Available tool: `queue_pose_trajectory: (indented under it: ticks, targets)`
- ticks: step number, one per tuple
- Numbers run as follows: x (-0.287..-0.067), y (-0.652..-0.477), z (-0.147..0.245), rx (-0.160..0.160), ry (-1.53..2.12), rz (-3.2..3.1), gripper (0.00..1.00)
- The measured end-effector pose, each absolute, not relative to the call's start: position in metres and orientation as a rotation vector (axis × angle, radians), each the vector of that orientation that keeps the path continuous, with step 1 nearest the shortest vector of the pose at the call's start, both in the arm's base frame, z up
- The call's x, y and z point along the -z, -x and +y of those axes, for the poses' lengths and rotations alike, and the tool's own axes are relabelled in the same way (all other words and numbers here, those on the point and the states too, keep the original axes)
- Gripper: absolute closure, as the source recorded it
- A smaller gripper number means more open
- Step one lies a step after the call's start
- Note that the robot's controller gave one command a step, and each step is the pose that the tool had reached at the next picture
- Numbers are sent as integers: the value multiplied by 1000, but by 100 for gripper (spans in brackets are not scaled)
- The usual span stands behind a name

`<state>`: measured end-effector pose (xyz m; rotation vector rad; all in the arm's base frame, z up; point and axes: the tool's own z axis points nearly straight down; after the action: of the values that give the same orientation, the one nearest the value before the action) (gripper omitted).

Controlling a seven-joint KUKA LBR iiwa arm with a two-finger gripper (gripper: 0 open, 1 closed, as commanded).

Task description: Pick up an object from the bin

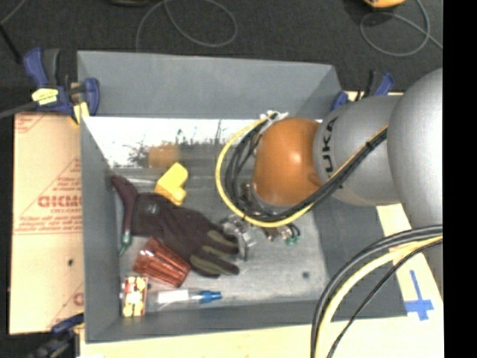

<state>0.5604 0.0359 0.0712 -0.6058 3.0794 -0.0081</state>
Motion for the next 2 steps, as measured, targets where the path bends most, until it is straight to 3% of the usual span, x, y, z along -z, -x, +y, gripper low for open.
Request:
queue_pose_trajectory:
  ticks: [1,2]
  targets:
    - [-73,-571,53,11,627,3073,100]
    - [-72,-571,68,10,654,3068,100]
